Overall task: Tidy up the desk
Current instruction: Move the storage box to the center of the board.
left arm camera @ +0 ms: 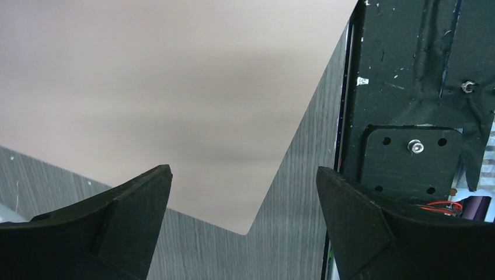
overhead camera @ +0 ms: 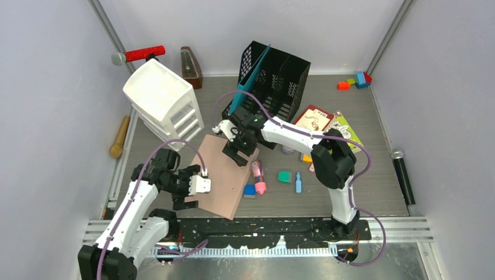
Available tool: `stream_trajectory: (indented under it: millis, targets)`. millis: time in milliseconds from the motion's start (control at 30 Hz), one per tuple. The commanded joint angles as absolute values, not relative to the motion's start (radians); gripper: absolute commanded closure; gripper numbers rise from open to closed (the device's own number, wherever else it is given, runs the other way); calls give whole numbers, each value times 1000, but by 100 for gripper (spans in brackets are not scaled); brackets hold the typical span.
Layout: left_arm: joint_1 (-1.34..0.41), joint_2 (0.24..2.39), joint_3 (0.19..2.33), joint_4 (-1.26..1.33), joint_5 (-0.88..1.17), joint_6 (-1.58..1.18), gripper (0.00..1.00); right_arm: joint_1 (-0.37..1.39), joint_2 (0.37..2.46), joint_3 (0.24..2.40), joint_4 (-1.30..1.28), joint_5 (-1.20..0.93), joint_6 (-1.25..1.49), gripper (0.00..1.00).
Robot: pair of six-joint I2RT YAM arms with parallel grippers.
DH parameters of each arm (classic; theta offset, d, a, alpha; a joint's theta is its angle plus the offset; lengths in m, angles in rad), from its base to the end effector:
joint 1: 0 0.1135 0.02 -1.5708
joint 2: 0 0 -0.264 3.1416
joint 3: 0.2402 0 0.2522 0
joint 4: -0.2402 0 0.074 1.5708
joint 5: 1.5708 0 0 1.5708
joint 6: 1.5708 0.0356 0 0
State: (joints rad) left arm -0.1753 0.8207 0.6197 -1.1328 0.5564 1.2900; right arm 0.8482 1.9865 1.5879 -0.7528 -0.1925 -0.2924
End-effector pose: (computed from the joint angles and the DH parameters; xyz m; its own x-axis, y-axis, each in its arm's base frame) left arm 0.1114 -0.0388 0.2152 -0.0056 0.8296 -0.5583 0.9945 0.0628 0.0833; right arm 0.2727 0.3196 0.2157 -0.3513 -0.8263 -0.4403 -0.9284 0.3681 0.0499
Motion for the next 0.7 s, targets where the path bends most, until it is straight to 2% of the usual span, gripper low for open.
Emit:
stream_trajectory:
  millis: [0,133,667]
  targets:
    - [-213,834,578,-1058,578,1324,1,848,2017,1690,-793,-144,-329,12]
    - [-230,838,523,-992,529,1358,1,842,2050,1718,-814,-128,-343,11]
    - [-236,830,475,-926,553,1362,1,754,2177,1835,-927,-228,-434,9]
